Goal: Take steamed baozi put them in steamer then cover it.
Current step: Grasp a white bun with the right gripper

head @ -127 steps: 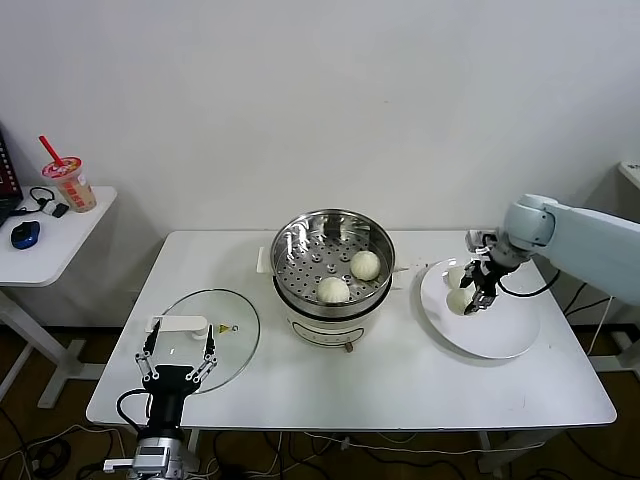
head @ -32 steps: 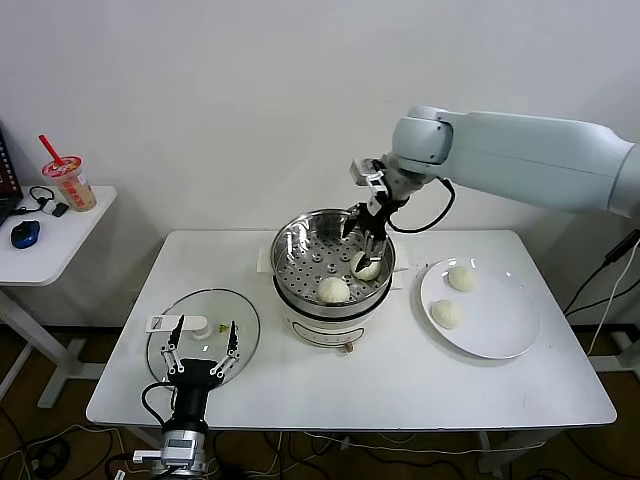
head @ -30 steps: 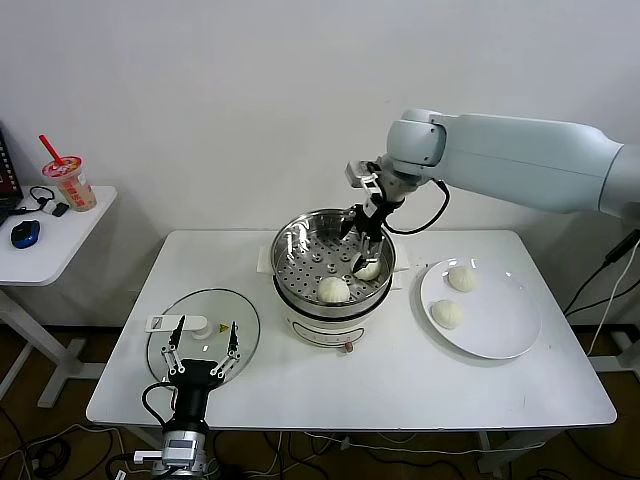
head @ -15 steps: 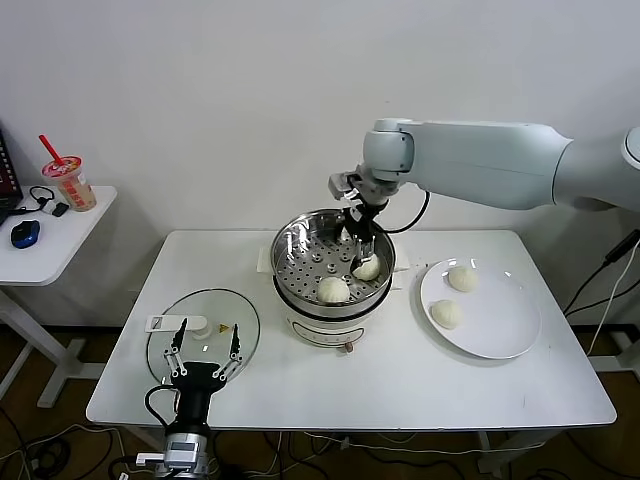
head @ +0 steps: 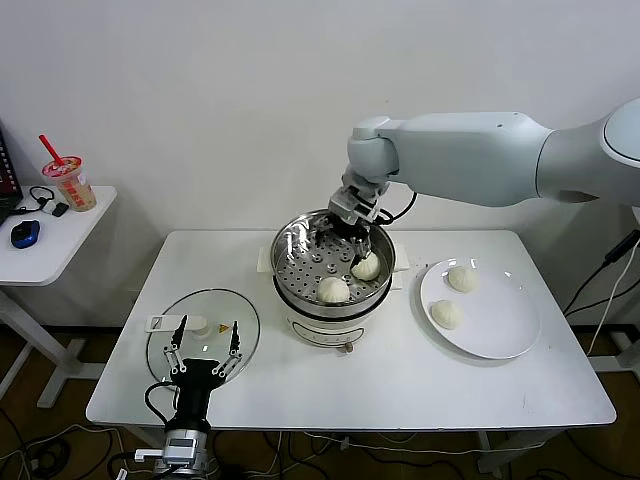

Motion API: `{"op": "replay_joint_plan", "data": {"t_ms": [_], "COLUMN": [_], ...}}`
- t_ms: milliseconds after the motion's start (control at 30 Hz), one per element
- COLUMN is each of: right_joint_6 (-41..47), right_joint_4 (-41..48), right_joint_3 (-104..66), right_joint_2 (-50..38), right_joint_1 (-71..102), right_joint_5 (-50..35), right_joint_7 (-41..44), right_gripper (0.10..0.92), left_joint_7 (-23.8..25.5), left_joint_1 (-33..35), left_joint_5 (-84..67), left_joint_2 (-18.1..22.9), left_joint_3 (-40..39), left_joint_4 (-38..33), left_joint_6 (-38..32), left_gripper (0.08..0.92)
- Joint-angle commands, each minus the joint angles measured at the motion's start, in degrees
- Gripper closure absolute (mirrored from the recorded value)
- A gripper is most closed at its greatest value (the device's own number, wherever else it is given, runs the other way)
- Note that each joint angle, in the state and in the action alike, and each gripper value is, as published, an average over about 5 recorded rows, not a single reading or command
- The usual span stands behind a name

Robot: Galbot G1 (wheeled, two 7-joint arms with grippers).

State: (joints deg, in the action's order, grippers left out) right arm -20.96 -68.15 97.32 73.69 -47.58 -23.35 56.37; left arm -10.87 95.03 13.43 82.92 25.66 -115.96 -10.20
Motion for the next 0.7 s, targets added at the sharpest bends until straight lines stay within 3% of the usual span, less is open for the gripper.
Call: {"op": "replay_joint_plan", "data": {"t_ms": [33,700], "right_joint_6": [-15.75,-22.8], "right_joint_4": [0.42,6.28], "right_joint_3": [-1.14,-9.34], "right_joint_2": [1.66,2.63], "right_joint_1": [2.64,10.55], "right_joint_5": [9.96,20.23], "right_joint_7": [0.97,6.75], "right_gripper": [0.203,0.203], "left_joint_7": [-0.01,-0.12], "left_joint_1": [-0.19,-1.17], "left_joint_5": [-0.68,-0.64], "left_joint_2": [-0.07,-0.25], "left_joint_3": [-0.08,-0.03], "left_joint_4": [-0.15,0.1], "left_joint_6": [0.41,1.3], "left_gripper": [0.177,0.177]}}
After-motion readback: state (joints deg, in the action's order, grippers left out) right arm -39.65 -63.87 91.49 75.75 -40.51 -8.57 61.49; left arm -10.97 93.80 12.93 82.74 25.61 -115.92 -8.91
